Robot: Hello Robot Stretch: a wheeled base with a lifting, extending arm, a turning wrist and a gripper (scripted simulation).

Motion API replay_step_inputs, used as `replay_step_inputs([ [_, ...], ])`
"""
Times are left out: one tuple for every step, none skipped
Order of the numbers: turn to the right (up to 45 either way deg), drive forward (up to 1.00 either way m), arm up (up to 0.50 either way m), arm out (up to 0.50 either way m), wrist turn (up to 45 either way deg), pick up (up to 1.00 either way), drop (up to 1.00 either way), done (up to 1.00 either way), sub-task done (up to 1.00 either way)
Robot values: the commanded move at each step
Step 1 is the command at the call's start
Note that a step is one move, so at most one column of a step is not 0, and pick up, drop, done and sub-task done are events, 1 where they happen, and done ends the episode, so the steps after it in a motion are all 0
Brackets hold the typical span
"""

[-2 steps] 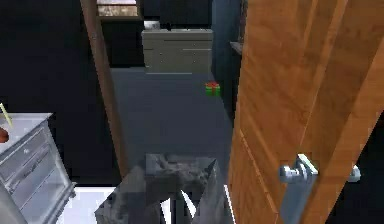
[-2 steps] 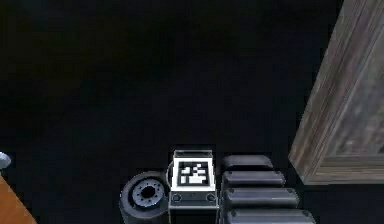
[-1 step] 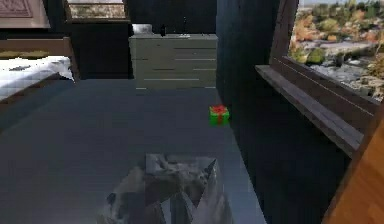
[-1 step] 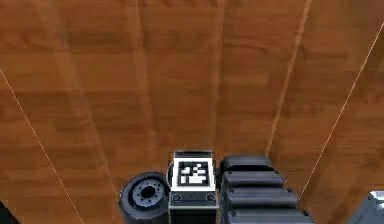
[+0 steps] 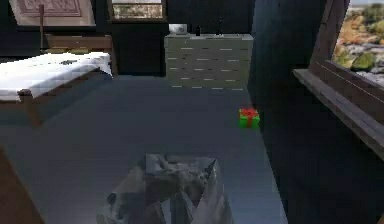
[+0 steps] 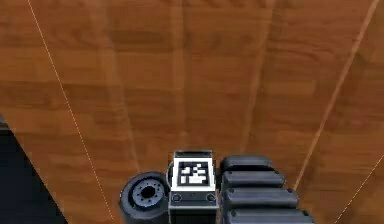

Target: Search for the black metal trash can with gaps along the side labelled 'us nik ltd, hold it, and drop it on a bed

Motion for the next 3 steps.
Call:
replay_step_inputs([
  [0.0,0.45,0.00,0.00,0.0,0.00,0.00,0.00,0.00],
  [-42.0,0.00,0.00,0.00,0.0,0.00,0.00,0.00,0.00],
  [0.0,0.40,0.00,0.00,0.0,0.00,0.00,0.00,0.00],
])
